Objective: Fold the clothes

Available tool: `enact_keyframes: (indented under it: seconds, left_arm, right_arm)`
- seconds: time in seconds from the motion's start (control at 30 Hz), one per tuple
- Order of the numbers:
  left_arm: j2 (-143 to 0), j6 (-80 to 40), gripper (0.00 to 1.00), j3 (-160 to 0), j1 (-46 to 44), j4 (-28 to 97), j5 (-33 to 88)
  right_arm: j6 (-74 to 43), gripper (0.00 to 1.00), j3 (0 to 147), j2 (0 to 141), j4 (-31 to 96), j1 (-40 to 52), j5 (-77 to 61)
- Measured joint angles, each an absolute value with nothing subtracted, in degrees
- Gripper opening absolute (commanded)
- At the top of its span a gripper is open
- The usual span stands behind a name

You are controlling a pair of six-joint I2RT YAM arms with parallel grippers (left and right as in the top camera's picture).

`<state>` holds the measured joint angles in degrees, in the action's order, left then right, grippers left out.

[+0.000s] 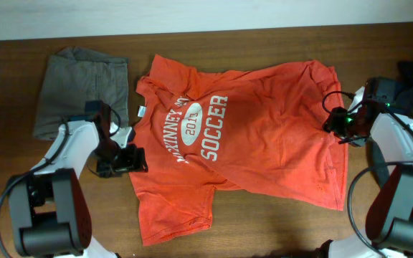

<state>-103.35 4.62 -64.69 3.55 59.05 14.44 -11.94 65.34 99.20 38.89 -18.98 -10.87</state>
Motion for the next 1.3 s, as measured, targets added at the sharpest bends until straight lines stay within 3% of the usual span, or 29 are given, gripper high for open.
enact_keyframes:
  seconds: [0.1, 0.23, 0.33, 0.37, 0.4, 0.47, 0.5, 0.93, 1.3]
  left_arm:
    - [-105.27, 3.31, 0.53, -61.04, 3.55, 54.68, 14.70]
    - [-105.38, 2.37, 0.19, -60.47, 3.62, 53.15, 14.68]
    - [-105.69, 2.26, 0.06, -60.20, 3.62, 52.56, 14.79]
    - [-105.80, 2.33, 0.05, -60.07, 3.62, 52.40, 14.74]
    - [-105.91, 2.15, 0.04, -60.07, 3.62, 52.42, 14.85]
    - [-106.02, 2.13, 0.03, -60.07, 3.62, 52.42, 15.00]
    - [-106.02, 2.13, 0.03, -60.07, 3.62, 52.42, 15.05]
    - [-106.04, 2.13, 0.02, -60.07, 3.62, 52.45, 15.14]
    - [-106.04, 2.13, 0.01, -60.07, 3.62, 52.45, 15.18]
  right_arm:
    - [-10.04, 0.52, 65.34, 102.15, 38.02, -18.98, -10.63]
    - [-8.56, 0.54, 65.23, 105.45, 38.24, -18.98, -10.59]
    - [-7.51, 0.48, 65.06, 105.71, 38.52, -18.98, -9.93]
    - [-7.35, 0.42, 65.06, 105.71, 38.70, -18.98, -9.63]
    - [-7.14, 0.26, 65.04, 105.71, 38.98, -18.98, -9.13]
    - [-6.61, 0.06, 65.01, 105.71, 39.72, -18.98, -8.23]
    - [-6.66, 0.04, 65.01, 105.71, 39.86, -18.98, -8.01]
    - [-2.46, 0.04, 78.61, 105.71, 44.75, -23.42, -5.39]
    - [0.73, 0.07, 79.35, 105.71, 37.15, -24.51, -2.22]
